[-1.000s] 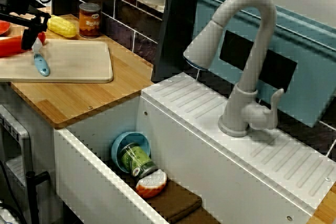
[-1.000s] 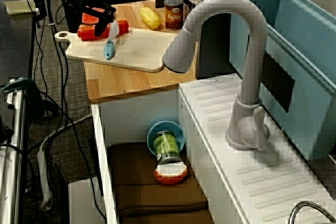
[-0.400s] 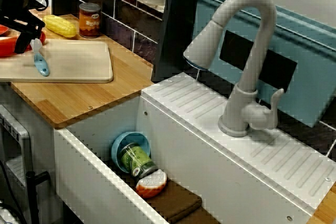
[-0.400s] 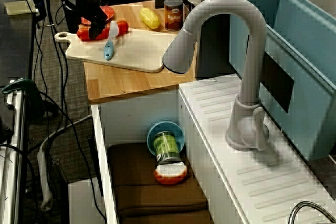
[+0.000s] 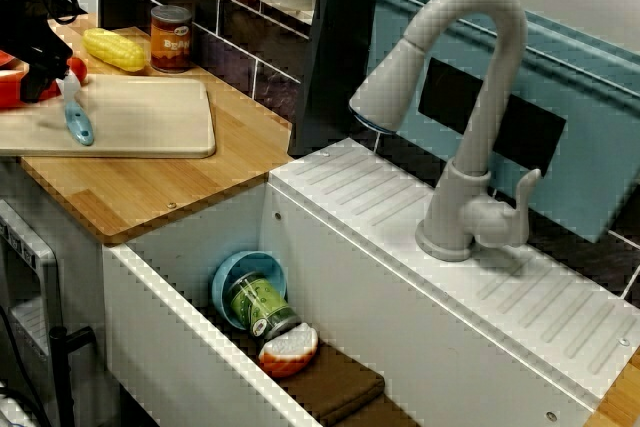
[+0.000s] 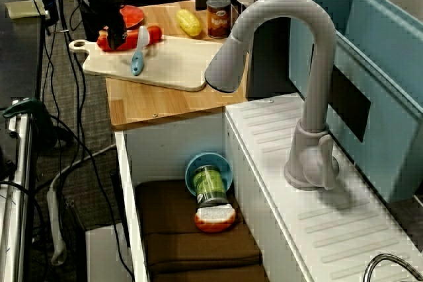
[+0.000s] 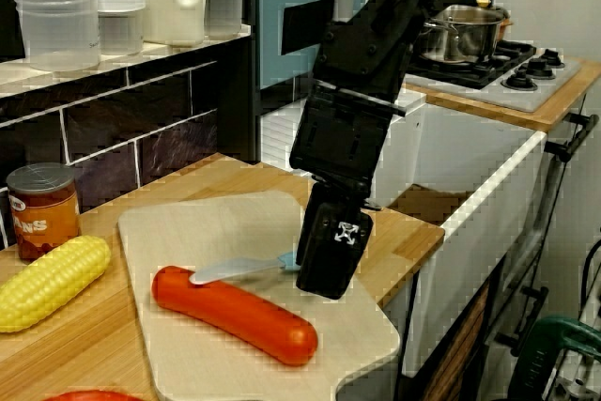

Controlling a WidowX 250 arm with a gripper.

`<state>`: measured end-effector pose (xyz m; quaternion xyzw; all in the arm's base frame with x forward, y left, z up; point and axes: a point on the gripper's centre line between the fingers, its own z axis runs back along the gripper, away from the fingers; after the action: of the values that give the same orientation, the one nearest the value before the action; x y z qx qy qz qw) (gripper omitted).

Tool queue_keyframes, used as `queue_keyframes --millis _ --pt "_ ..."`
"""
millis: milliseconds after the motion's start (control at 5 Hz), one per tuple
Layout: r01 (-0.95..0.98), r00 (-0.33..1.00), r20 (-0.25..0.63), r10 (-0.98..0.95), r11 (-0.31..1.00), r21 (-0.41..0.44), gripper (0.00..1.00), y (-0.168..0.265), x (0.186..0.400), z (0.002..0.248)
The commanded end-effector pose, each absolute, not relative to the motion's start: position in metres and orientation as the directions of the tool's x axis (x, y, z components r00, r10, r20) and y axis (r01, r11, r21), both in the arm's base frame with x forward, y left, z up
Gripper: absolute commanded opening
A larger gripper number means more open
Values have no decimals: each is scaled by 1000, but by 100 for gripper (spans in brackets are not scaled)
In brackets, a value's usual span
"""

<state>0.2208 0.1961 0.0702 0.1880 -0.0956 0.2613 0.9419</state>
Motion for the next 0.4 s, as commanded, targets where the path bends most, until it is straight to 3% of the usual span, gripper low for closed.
queue_keyframes --millis 0,200 --pt "-320 919 342 198 880 351 100 207 225 79" --pt "-292 926 343 156 873 392 100 209 225 77"
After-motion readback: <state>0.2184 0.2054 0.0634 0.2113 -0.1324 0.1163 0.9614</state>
